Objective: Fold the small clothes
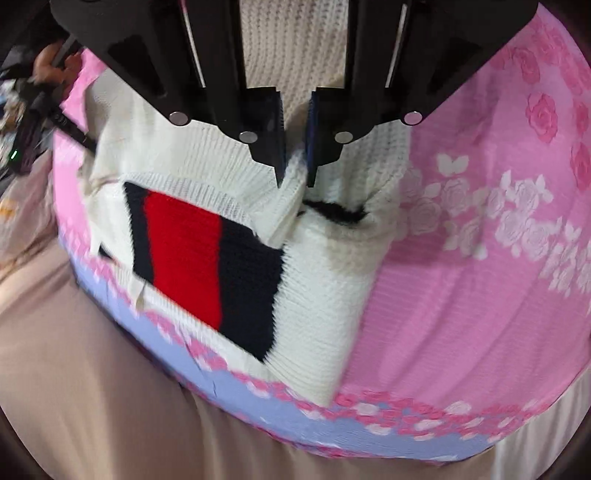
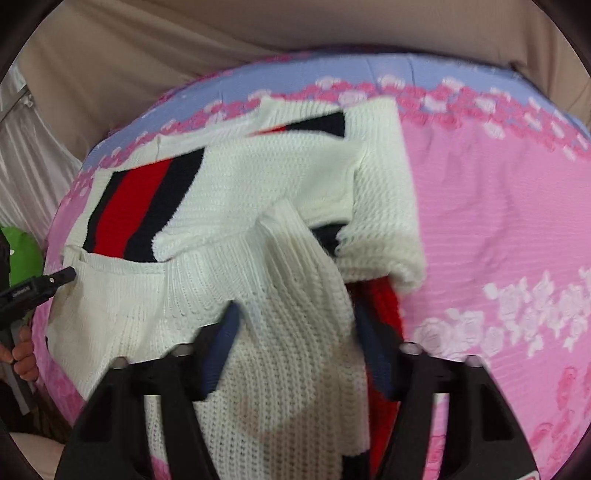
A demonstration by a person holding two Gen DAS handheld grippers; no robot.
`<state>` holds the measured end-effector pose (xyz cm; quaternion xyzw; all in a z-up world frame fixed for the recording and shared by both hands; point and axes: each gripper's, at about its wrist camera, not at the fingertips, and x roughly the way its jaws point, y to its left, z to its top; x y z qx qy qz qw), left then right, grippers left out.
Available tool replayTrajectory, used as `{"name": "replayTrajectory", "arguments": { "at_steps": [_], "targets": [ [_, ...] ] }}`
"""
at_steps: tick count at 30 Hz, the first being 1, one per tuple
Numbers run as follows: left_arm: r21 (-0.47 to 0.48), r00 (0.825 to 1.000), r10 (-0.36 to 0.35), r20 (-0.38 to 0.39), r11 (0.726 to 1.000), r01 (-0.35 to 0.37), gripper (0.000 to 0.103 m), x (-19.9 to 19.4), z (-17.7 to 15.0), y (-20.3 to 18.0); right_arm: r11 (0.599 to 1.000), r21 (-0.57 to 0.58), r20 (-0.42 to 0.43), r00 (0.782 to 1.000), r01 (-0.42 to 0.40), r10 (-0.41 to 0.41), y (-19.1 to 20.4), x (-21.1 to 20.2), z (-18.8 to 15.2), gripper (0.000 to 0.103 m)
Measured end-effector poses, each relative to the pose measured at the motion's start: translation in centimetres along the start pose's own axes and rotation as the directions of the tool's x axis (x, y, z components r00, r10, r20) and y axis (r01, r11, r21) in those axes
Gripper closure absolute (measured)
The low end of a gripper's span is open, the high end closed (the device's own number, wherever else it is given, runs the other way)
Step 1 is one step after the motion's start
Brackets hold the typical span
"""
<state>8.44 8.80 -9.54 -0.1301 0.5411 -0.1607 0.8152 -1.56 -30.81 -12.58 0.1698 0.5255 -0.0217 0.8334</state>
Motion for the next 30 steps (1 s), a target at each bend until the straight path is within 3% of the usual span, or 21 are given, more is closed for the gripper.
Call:
{"name": "replayTrajectory", "arguments": {
  "at_steps": [1, 2, 9, 11, 14, 16, 18, 20, 23, 25, 30],
  "targets": [
    [-0.012, 1.000, -0.009, 0.012, 1.000, 0.009, 0.096, -0.8, -0.3, 0.2, 0.999, 0.028, 0.010, 0.999, -0.033, 0.033, -0.3, -0.4, -0.4, 0.090],
    [-0.016, 0.999, -0.018, 0.033, 1.000, 0.018, 0.096, -2.1, -0.8, 0.4, 0.998, 0.044, 0.027, 0.998, -0.050, 0.049, -0.3, -1.1, -0.7, 0.092],
    [-0.041, 0.987, -0.074, 0.145, 0.996, 0.081, 0.097, -11.9, -2.9, 0.8, 0.986, 0.102, 0.208, 0.972, -0.129, 0.105, -1.2, -12.0, -4.3, 0.094],
    [-0.020, 0.978, -0.090, 0.188, 0.995, 0.096, 0.097, -14.0, -1.5, -0.2, 0.981, 0.105, 0.290, 0.948, -0.165, 0.129, -1.0, -15.7, -4.0, 0.094],
    [0.051, 0.951, -0.117, 0.286, 0.993, 0.107, 0.097, -16.3, 2.9, -2.5, 0.984, 0.052, 0.401, 0.906, -0.169, 0.134, 0.5, -19.5, -1.2, 0.094],
    [0.069, 0.940, -0.128, 0.316, 0.991, 0.111, 0.097, -15.9, 6.0, -3.2, 0.984, 0.033, 0.457, 0.879, -0.172, 0.138, 1.0, -20.5, 1.8, 0.095],
    [0.073, 0.944, -0.102, 0.313, 0.994, 0.083, 0.097, -13.6, 8.9, -3.6, 0.984, 0.049, 0.475, 0.870, -0.171, 0.128, 0.7, -19.5, 4.6, 0.095],
    [0.044, 0.959, -0.075, 0.273, 0.997, 0.065, 0.097, -10.5, 11.0, -3.6, 0.985, 0.079, 0.454, 0.885, -0.155, 0.103, 0.1, -16.9, 6.7, 0.095],
    [0.011, 0.983, 0.003, 0.184, 1.000, -0.005, 0.097, -4.4, 13.3, -3.4, 0.981, 0.146, 0.367, 0.928, -0.128, 0.066, -1.0, -10.8, 9.2, 0.095],
    [0.002, 0.989, 0.043, 0.141, 0.999, -0.044, 0.097, -1.5, 13.6, -3.1, 0.982, 0.169, 0.289, 0.957, -0.082, 0.030, -1.4, -6.7, 10.3, 0.095],
    [-0.006, 0.991, 0.113, 0.070, 0.994, -0.113, 0.097, 3.8, 13.5, -2.5, 0.974, 0.226, 0.176, 0.984, -0.031, -0.010, -3.1, -0.9, 10.9, 0.095]
  ]
}}
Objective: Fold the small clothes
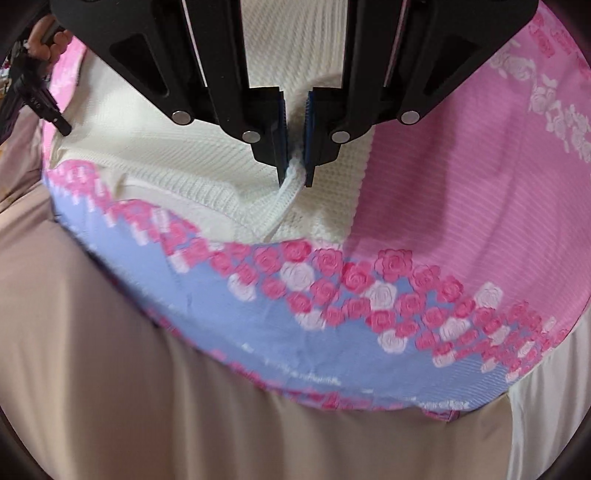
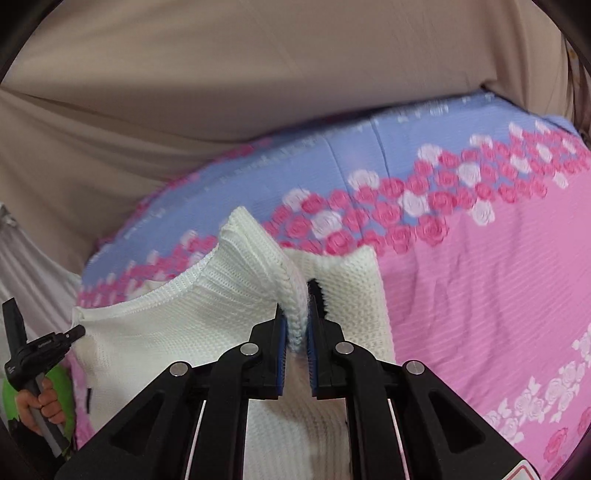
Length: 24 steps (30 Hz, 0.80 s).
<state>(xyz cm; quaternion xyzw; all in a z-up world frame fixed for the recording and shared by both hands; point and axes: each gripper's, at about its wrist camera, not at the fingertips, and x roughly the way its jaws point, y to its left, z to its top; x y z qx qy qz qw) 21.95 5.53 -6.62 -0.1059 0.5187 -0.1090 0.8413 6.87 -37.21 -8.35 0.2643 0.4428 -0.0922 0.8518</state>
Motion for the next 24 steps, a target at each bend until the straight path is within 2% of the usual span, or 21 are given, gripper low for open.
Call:
{"name": "replayTrajectory", "arguments": {
  "at_steps": [6, 12, 17, 18, 19, 20, 22, 24],
  "targets": [
    [0.005, 0.997, 0.044, -0.058, 0.999, -0.043, 0.097, 4.1, 0.5, 0.2, 0.998, 0.001, -0.080, 0.995, 0.056, -0.056, -0.7, 4.2, 0.4, 0.095],
    [0.039, 0.997, 0.050, -0.055, 0.998, -0.048, 0.096, 4.7, 0.6, 0.1, 0.998, 0.020, -0.092, 0.995, 0.052, -0.050, -1.2, 5.4, 0.5, 0.094],
    [-0.003, 0.999, -0.005, -0.051, 1.000, 0.005, 0.095, 3.8, 0.5, 0.7, 0.998, 0.065, -0.073, 0.997, 0.005, 0.000, -1.4, 4.1, 0.9, 0.078],
    [-0.016, 0.999, -0.013, -0.043, 1.000, 0.012, 0.096, 3.6, 0.5, 0.7, 0.998, 0.062, -0.078, 0.997, 0.003, 0.002, -1.4, 4.2, 0.9, 0.078],
    [-0.027, 0.999, -0.028, -0.023, 0.999, 0.027, 0.096, 3.1, 0.6, 0.6, 0.998, 0.056, -0.086, 0.996, 0.004, 0.001, -1.3, 4.3, 0.9, 0.080],
    [-0.029, 0.999, -0.037, -0.002, 0.999, 0.036, 0.096, 2.5, 0.7, 0.3, 0.999, 0.049, -0.087, 0.996, 0.003, 0.001, -1.2, 4.5, 1.0, 0.095],
    [-0.024, 0.997, -0.058, 0.044, 0.998, 0.059, 0.096, 0.6, 1.2, -0.3, 0.998, 0.055, -0.041, 0.999, -0.021, 0.023, -0.8, 3.4, 1.4, 0.095],
    [-0.022, 0.997, -0.040, 0.066, 0.999, 0.042, 0.096, -0.6, 2.0, -0.4, 0.996, 0.061, 0.049, 0.997, -0.067, 0.064, -0.3, 0.6, 2.4, 0.095]
  ]
}}
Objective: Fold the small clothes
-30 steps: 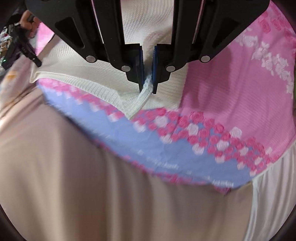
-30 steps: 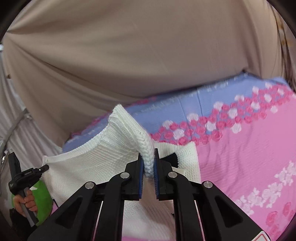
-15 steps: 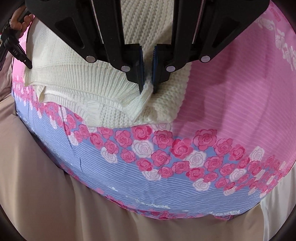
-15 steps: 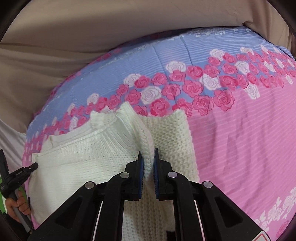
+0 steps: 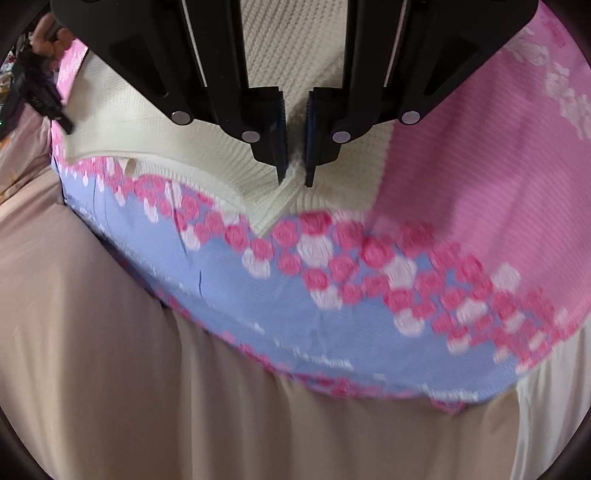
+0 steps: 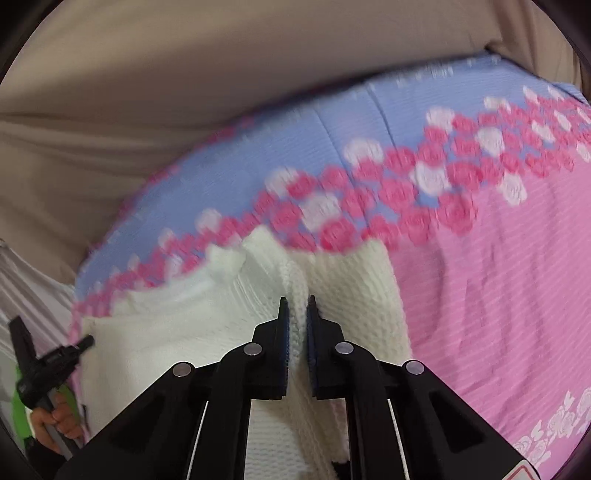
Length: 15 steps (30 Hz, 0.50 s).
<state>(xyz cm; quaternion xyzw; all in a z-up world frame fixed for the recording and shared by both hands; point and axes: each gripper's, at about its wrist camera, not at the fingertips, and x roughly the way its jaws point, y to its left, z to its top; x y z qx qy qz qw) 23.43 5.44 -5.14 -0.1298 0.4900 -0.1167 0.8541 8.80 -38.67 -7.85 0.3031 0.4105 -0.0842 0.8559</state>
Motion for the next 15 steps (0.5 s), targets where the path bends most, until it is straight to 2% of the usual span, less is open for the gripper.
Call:
{"name": "replayTrajectory", "arguments": {
  "at_steps": [2, 3, 6, 7, 8, 9, 12, 13, 15],
  "targets": [
    [-0.011, 1.000, 0.016, -0.012, 1.000, -0.016, 0.096, 0.4, 0.8, 0.4, 1.000, 0.013, 0.067, 0.998, -0.009, 0.008, -0.2, -2.1, 1.0, 0.096],
    [-0.017, 0.999, 0.027, -0.035, 0.999, -0.027, 0.096, 1.4, 1.1, 0.8, 1.000, 0.022, 0.073, 0.997, -0.001, 0.000, -0.7, -2.3, 1.3, 0.096],
    [0.007, 0.990, 0.081, -0.112, 0.997, -0.080, 0.096, 5.1, 1.0, 1.0, 0.997, 0.062, 0.007, 0.999, 0.053, -0.053, -3.4, 0.2, 1.6, 0.096],
    [0.019, 0.987, 0.097, -0.126, 0.995, -0.095, 0.096, 6.0, 0.7, 0.8, 0.995, 0.058, -0.038, 0.996, 0.079, -0.077, -4.0, 1.7, 1.4, 0.096],
    [0.023, 0.988, 0.096, -0.123, 0.995, -0.093, 0.096, 6.2, 0.5, 0.7, 0.994, 0.039, -0.095, 0.991, 0.103, -0.099, -4.2, 3.5, 1.0, 0.096],
    [0.023, 0.989, 0.092, -0.114, 0.996, -0.090, 0.094, 6.0, 0.6, 0.4, 0.994, 0.022, -0.115, 0.988, 0.110, -0.107, -4.1, 4.2, 0.7, 0.096],
    [-0.005, 0.996, 0.011, -0.090, 1.000, -0.012, 0.089, 3.9, 0.6, 0.4, 0.996, 0.039, -0.090, 0.993, 0.078, -0.074, -3.3, 3.0, 1.0, 0.092],
    [0.005, 0.997, 0.008, -0.077, 1.000, -0.007, 0.086, 2.7, 0.5, 0.4, 0.996, 0.040, -0.058, 0.995, 0.078, -0.076, -2.9, 1.6, 1.1, 0.091],
    [0.026, 0.998, 0.019, -0.053, 0.999, -0.018, 0.060, 0.3, -0.4, 0.4, 0.995, 0.000, 0.002, 0.995, 0.102, -0.102, -2.2, -1.3, 0.8, 0.086]
  ]
}}
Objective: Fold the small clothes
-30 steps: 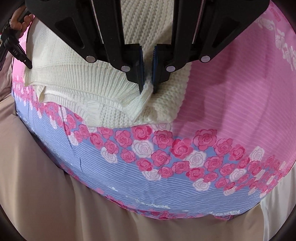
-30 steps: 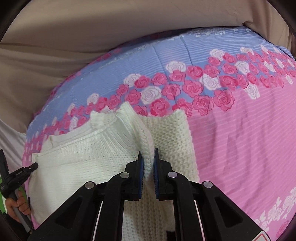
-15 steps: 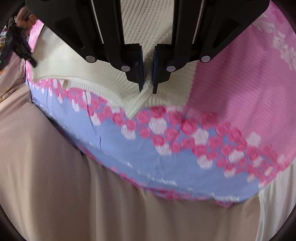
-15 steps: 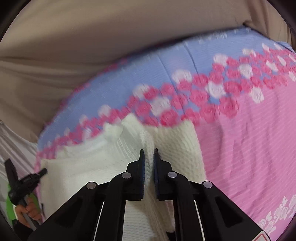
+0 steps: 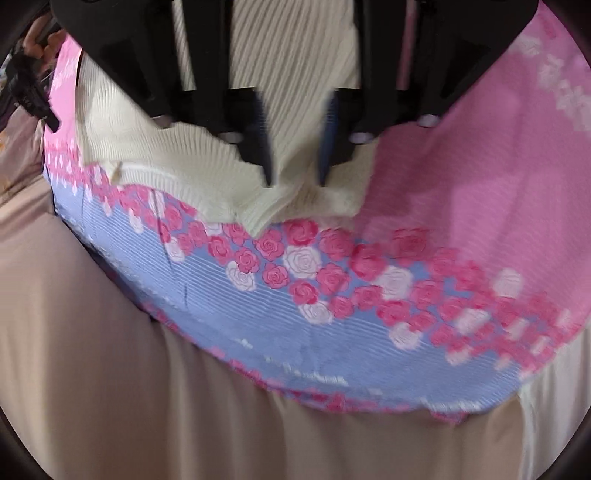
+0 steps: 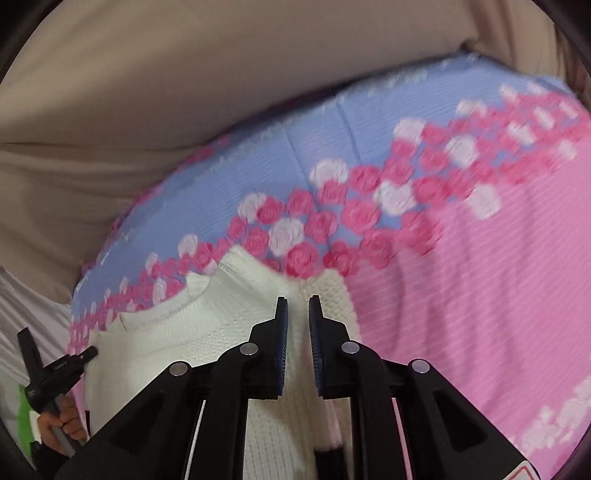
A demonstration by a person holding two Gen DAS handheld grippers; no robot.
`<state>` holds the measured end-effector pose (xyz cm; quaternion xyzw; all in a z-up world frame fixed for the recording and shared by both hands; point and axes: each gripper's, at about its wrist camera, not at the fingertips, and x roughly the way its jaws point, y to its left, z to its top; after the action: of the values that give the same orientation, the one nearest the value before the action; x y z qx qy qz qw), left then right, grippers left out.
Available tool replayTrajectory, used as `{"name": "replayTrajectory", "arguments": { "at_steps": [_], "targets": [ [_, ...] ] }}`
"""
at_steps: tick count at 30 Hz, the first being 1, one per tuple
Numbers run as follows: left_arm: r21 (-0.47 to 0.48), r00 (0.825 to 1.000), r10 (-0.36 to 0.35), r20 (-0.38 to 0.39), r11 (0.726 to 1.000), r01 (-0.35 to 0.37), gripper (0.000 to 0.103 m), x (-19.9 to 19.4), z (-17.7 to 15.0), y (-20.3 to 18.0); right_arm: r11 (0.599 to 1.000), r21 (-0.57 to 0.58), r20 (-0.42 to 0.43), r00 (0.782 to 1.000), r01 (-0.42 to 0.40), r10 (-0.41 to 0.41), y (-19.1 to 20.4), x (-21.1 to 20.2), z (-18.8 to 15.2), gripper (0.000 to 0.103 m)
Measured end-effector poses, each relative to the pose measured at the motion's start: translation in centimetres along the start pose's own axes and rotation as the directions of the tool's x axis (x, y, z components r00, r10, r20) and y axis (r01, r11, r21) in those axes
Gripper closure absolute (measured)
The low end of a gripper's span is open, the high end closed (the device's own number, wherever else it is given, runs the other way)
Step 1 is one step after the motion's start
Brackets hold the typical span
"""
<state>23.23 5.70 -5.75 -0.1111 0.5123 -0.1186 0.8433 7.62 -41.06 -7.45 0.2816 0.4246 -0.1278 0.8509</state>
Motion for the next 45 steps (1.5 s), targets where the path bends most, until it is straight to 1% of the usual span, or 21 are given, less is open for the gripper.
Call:
{"name": "replayTrajectory", "arguments": {
  "at_steps": [3, 5, 8, 11, 15, 16, 17, 18, 19, 20, 23, 27, 29, 32, 35, 38, 39, 41, 42, 44, 45],
  "targets": [
    [0.016, 1.000, -0.006, -0.005, 1.000, 0.006, 0.048, -3.2, -3.1, 1.0, 0.999, -0.051, 0.010, 1.000, 0.008, -0.008, 0.2, -3.4, -2.5, 0.065],
    [-0.003, 0.999, -0.006, -0.040, 1.000, 0.006, 0.042, -4.1, -5.8, 2.0, 0.997, -0.073, -0.049, 0.998, 0.027, -0.031, -0.5, -5.0, -5.9, 0.055],
    [-0.126, 0.994, -0.019, -0.105, 0.992, 0.005, 0.042, -5.1, -11.0, 4.6, 0.998, -0.046, -0.159, 0.986, 0.049, -0.056, -2.6, -5.5, -11.5, 0.052],
    [-0.246, 0.989, -0.039, -0.143, 0.969, 0.003, 0.042, -5.0, -13.9, 6.3, 0.997, 0.067, -0.241, 0.970, 0.031, -0.014, -4.9, -5.1, -15.6, 0.051],
    [-0.349, 0.991, -0.066, -0.120, 0.937, 0.020, 0.040, -4.1, -14.2, 7.2, 0.983, 0.174, -0.219, 0.971, -0.057, 0.095, -4.6, -3.9, -16.4, 0.051],
    [-0.370, 0.990, -0.069, -0.121, 0.929, 0.020, 0.041, -3.8, -14.0, 7.4, 0.981, 0.182, -0.214, 0.972, -0.062, 0.101, -4.3, -3.4, -16.1, 0.048],
    [-0.394, 0.988, -0.082, -0.128, 0.919, 0.025, 0.053, -3.4, -13.5, 7.5, 0.979, 0.196, -0.214, 0.972, -0.056, 0.098, -4.1, -2.7, -15.8, 0.048],
    [-0.398, 0.985, -0.107, -0.133, 0.916, 0.046, 0.076, -3.2, -13.1, 7.4, 0.974, 0.218, -0.212, 0.971, -0.062, 0.110, -4.0, -2.1, -15.4, 0.048],
    [-0.397, 0.983, -0.118, -0.138, 0.916, 0.054, 0.082, -3.4, -12.6, 7.3, 0.974, 0.218, -0.212, 0.971, -0.062, 0.110, -4.0, -2.1, -15.4, 0.059],
    [-0.392, 0.984, -0.119, -0.135, 0.918, 0.058, 0.086, -3.9, -12.2, 7.2, 0.969, 0.236, -0.193, 0.973, -0.080, 0.127, -4.0, -2.0, -15.0, 0.090],
    [-0.324, 0.987, -0.122, -0.105, 0.942, 0.082, 0.091, -7.3, -11.6, 6.1, 0.961, 0.242, -0.150, 0.974, -0.130, 0.170, -3.3, -3.4, -13.4, 0.091],
    [-0.253, 0.978, -0.109, -0.179, 0.966, 0.061, 0.091, -10.0, -13.7, 6.1, 0.974, 0.195, -0.111, 0.984, -0.118, 0.141, -3.6, -8.3, -12.1, 0.092],
    [-0.243, 0.963, -0.098, -0.249, 0.969, 0.036, 0.092, -10.3, -15.9, 6.7, 0.983, 0.162, -0.125, 0.987, -0.084, 0.105, -4.3, -10.4, -12.5, 0.092],
    [-0.195, 0.926, -0.037, -0.375, 0.980, -0.039, 0.092, -10.2, -21.4, 8.0, 0.994, 0.113, -0.203, 0.979, -0.002, 0.025, -6.4, -12.7, -15.5, 0.093],
    [-0.198, 0.898, -0.010, -0.440, 0.977, -0.085, 0.091, -9.5, -24.9, 9.5, 0.991, 0.105, -0.335, 0.941, 0.084, -0.044, -8.9, -13.1, -20.8, 0.092],
    [-0.168, 0.911, -0.014, -0.413, 0.984, -0.061, 0.089, -9.7, -24.6, 9.2, 0.987, 0.106, -0.431, 0.900, 0.118, -0.061, -10.6, -12.2, -25.0, 0.092],
    [-0.132, 0.916, -0.008, -0.401, 0.990, -0.049, 0.085, -10.0, -24.0, 8.5, 0.988, 0.107, -0.436, 0.898, 0.115, -0.057, -10.9, -11.9, -25.5, 0.091],
    [-0.075, 0.943, 0.015, -0.331, 0.996, -0.043, 0.079, -11.8, -22.3, 7.3, 0.988, 0.116, -0.431, 0.902, 0.099, -0.040, -10.9, -11.9, -25.2, 0.084],
    [-0.062, 0.956, 0.020, -0.294, 0.997, -0.040, 0.066, -12.6, -21.5, 7.0, 0.989, 0.117, -0.430, 0.903, 0.086, -0.027, -10.7, -12.1, -24.4, 0.080],
    [-0.064, 0.984, 0.008, -0.176, 0.998, -0.020, 0.051, -14.3, -18.9, 6.3, 0.993, 0.073, -0.374, 0.925, 0.096, -0.062, -9.9, -13.7, -22.2, 0.074],
    [-0.066, 0.990, -0.002, -0.141, 0.998, -0.007, 0.046, -14.5, -17.9, 5.9, 0.993, 0.051, -0.340, 0.937, 0.103, -0.080, -9.4, -14.3, -21.2, 0.069]
  ]
}}
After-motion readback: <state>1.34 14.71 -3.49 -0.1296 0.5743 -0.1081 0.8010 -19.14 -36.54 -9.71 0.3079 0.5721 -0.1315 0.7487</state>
